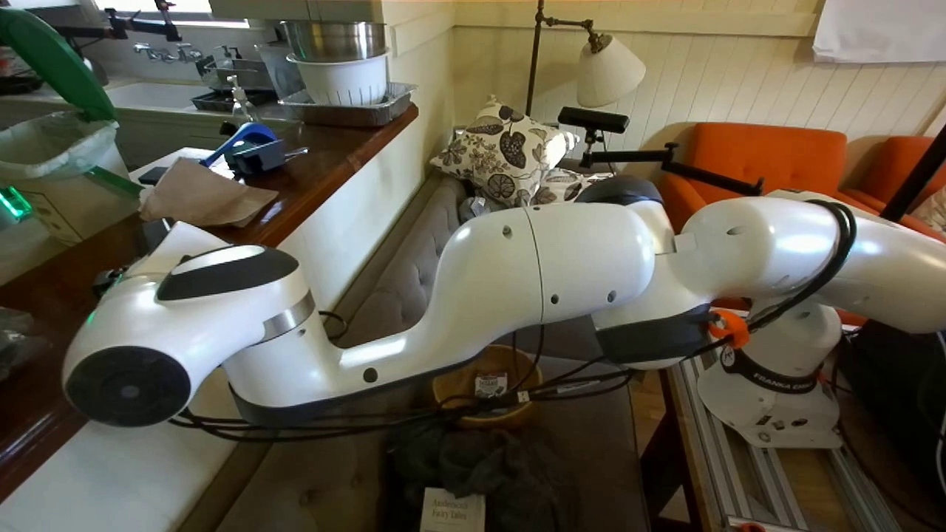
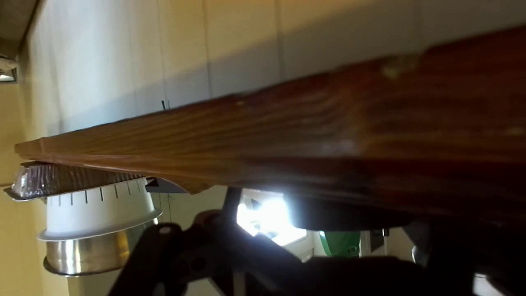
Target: Remove the black remote from the top counter and put it in the wooden bowl
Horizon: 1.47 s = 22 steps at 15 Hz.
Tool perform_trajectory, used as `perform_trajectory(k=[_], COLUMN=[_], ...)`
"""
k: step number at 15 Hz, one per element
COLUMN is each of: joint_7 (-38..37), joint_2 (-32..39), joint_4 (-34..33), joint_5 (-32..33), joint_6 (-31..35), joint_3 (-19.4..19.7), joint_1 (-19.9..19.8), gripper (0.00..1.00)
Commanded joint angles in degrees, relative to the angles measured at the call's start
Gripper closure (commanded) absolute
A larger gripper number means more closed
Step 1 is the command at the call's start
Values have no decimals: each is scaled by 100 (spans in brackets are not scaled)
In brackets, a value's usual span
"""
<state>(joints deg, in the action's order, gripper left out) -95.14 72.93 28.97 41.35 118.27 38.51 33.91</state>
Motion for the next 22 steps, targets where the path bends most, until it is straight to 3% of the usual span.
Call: perform_trajectory(k=[1, 4, 9, 10, 11, 12, 17, 22], joint_7=[8, 12, -414, -360, -770, -845, 406, 1670], joint_2=[32, 5, -85, 259, -310, -324, -692, -837], joint_4=[-102, -119, -302, -1306, -322, -480, -564, -564], joint_5=[-72, -73, 125, 260, 452, 516, 436, 472], joint_6=[137, 191, 91, -290, -19, -99, -718, -2144], joint_3=[-79, -97, 118, -51, 153, 176, -208, -452], joint_1=[2, 42, 212, -81, 342, 337, 194, 15], gripper=[40, 61, 61, 61, 61, 61, 61, 61])
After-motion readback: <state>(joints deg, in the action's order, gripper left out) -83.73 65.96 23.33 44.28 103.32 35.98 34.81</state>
